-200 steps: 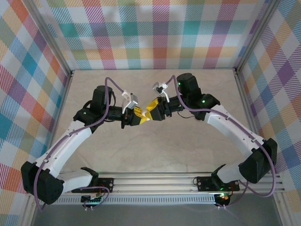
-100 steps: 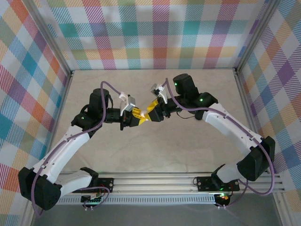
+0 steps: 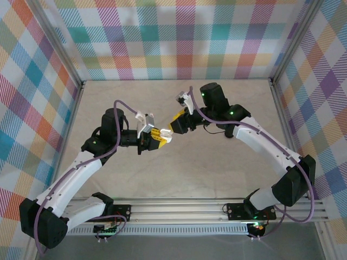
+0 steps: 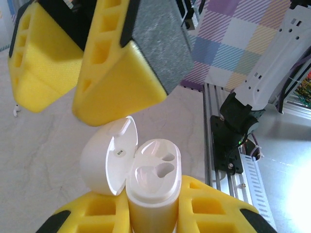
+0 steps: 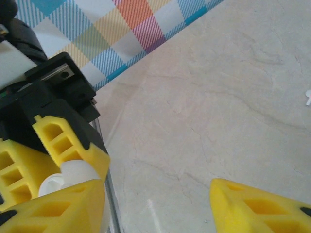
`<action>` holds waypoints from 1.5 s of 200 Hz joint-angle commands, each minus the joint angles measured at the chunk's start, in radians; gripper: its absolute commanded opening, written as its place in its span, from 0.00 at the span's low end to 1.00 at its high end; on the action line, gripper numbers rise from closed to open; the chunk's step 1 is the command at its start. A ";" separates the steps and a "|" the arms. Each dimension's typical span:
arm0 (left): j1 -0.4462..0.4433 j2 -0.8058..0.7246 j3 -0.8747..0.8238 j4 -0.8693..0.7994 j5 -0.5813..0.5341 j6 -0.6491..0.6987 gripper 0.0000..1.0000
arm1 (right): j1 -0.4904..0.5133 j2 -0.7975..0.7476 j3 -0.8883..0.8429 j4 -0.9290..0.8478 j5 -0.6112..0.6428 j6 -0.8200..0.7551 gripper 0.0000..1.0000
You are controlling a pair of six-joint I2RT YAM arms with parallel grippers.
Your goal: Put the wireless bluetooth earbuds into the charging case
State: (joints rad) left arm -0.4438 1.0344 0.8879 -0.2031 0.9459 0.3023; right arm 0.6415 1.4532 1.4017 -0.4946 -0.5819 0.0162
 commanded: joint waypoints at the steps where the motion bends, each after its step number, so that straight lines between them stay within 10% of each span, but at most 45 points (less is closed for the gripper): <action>1: -0.007 -0.024 -0.008 0.067 0.020 -0.015 0.00 | -0.003 0.018 0.028 -0.003 0.015 0.018 0.58; 121: -0.003 -0.016 -0.090 0.136 -0.115 -0.056 0.00 | -0.182 0.102 0.124 -0.130 0.209 0.318 0.60; 182: 0.006 -0.031 -0.106 0.146 -0.141 -0.047 0.00 | -0.374 0.466 0.398 -0.461 0.552 0.395 0.51; 300: 0.006 -0.008 -0.092 0.170 -0.143 -0.041 0.00 | -0.485 0.963 0.884 -0.622 0.631 0.399 0.33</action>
State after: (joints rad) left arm -0.4427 1.0199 0.7914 -0.0715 0.7937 0.2512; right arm 0.1658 2.3386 2.1719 -1.0264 0.0174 0.4297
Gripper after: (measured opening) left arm 0.190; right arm 0.328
